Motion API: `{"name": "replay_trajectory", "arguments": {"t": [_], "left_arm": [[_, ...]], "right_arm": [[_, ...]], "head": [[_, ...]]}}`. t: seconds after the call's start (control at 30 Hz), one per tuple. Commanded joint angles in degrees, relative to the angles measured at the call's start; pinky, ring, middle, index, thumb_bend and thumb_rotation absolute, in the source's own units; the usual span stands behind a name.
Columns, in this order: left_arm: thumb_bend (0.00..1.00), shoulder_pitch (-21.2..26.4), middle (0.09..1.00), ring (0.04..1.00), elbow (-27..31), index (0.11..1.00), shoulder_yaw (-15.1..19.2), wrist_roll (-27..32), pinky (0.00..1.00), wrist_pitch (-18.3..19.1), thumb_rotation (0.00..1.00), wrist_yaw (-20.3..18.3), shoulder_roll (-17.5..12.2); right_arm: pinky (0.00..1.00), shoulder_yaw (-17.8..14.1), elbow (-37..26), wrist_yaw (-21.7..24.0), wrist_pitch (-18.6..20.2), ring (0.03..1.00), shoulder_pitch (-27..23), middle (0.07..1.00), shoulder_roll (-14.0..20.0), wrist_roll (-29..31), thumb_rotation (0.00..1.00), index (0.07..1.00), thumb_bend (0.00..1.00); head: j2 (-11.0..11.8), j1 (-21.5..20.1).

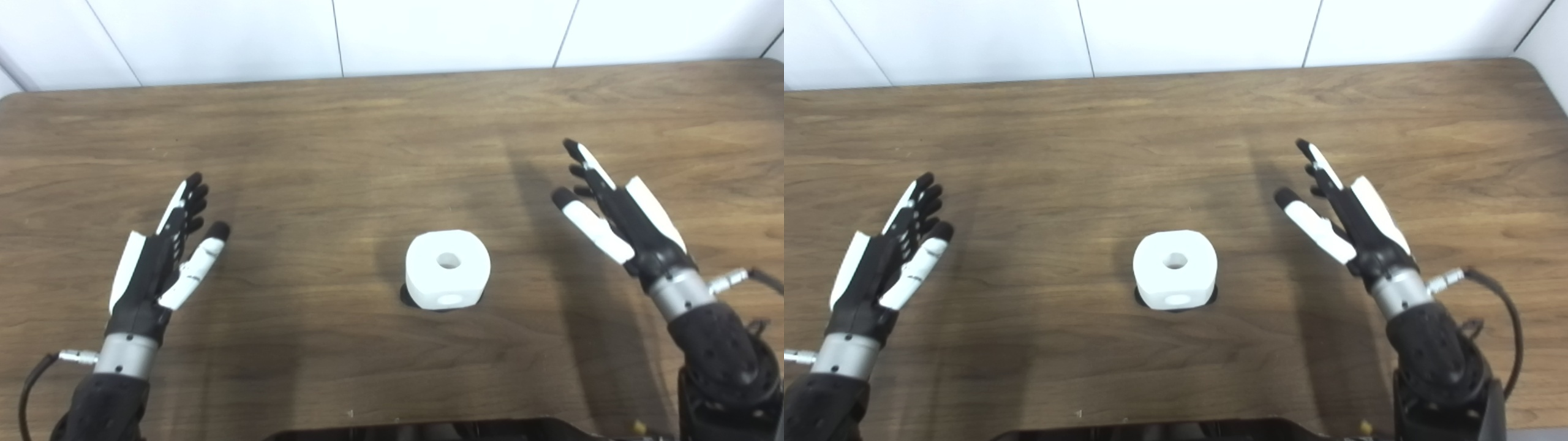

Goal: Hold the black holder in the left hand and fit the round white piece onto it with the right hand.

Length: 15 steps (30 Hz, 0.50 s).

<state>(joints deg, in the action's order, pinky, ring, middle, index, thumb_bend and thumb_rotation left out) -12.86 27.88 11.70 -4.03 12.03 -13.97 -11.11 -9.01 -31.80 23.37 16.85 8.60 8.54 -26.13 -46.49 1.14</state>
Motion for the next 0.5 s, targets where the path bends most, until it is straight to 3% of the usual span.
{"name": "replay_trajectory", "arguments": {"t": [0.0, 0.1, 0.27, 0.47], "left_arm": [[0.58, -0.63, 0.963, 0.963, 0.33, 0.992, 0.55, 3.96, 0.97, -3.22, 0.75, 1.97, 1.78], [0.61, -1.97, 0.967, 0.966, 0.08, 0.995, 0.35, 6.09, 1.0, -4.62, 0.77, 3.4, 3.66], [0.57, -3.86, 0.984, 0.968, -0.28, 0.989, -0.2, 8.14, 1.0, -7.03, 0.72, 6.13, 5.71], [0.55, -4.74, 0.959, 0.951, -0.99, 0.959, -0.62, 10.59, 1.0, -9.14, 0.73, 8.8, 6.39]], "right_arm": [[0.89, -0.84, -0.39, -4.28, -4.57, 0.977, 1.4, 1.0, -0.49, 3.73, 1.0, 1.0, 0.55], [0.9, -0.97, 0.6, -8.14, -6.95, 0.975, 3.74, 1.0, -1.15, 6.94, 1.0, 1.0, 0.58], [0.95, -0.83, 1.41, -12.54, -9.28, 0.999, 6.95, 1.0, -3.68, 15.86, 1.0, 1.0, 0.55], [1.0, 0.73, 3.37, -16.07, -12.75, 1.0, 8.5, 1.0, -2.75, 19.79, 1.0, 1.0, 0.57]], "head": [[-0.08, -0.1], [0.0, -0.08], [0.3, -0.39], [0.69, -0.41]]}}
